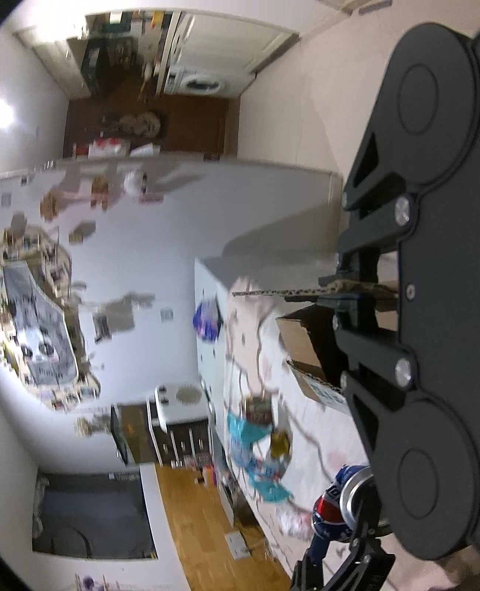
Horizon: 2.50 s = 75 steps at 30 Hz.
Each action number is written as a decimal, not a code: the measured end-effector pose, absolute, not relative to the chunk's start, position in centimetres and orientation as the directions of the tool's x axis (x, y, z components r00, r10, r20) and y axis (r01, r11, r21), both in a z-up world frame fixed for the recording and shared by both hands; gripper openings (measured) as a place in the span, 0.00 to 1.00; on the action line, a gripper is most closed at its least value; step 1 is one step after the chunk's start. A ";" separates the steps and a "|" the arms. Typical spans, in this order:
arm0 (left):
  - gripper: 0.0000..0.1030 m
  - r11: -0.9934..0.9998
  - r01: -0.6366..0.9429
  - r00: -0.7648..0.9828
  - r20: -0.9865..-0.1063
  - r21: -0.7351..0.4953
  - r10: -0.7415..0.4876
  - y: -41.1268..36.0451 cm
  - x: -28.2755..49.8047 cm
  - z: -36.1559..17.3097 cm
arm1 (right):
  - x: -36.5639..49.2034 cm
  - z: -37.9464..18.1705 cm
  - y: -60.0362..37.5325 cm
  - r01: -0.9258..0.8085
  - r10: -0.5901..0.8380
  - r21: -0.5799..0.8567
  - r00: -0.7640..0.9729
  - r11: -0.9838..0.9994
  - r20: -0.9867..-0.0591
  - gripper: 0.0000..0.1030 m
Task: Collect trash
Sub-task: 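Carry the Pepsi can and cardboard box with both tools over the yellow wastebasket, then open the left tool to drop the can while the right tool drops the box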
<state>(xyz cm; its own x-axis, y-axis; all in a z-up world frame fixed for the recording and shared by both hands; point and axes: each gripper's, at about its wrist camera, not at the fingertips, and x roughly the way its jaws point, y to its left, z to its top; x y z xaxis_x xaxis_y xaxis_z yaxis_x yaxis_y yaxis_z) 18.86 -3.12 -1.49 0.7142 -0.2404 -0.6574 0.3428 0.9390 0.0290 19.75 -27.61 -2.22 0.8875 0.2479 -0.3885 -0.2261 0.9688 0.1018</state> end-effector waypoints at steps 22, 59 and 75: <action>0.88 0.950 0.313 0.735 -0.631 -0.009 -0.248 -18.5 19.2 -10.7 | 16.3 -10.9 -40.7 0.011 0.049 0.114 0.859 0.993 -0.510 0.03; 0.88 0.980 0.187 0.374 -0.917 -0.070 -0.137 -22.8 42.5 -38.7 | 33.7 -34.1 -44.7 0.261 0.030 0.229 0.597 0.938 -0.802 0.03; 0.88 0.956 0.274 0.177 -0.972 -0.103 -0.155 -23.8 47.0 -49.7 | 42.4 -40.3 -43.2 0.192 0.011 0.125 0.505 0.973 -0.863 0.03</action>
<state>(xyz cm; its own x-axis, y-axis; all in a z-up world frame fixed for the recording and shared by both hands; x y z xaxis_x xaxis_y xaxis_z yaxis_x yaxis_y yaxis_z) 47.00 -23.81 -49.72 0.1771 -0.1555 -0.9718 0.2736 0.9563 -0.1031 42.45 -43.16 -40.35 0.5047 0.0110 -0.8632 0.1922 0.9734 0.1247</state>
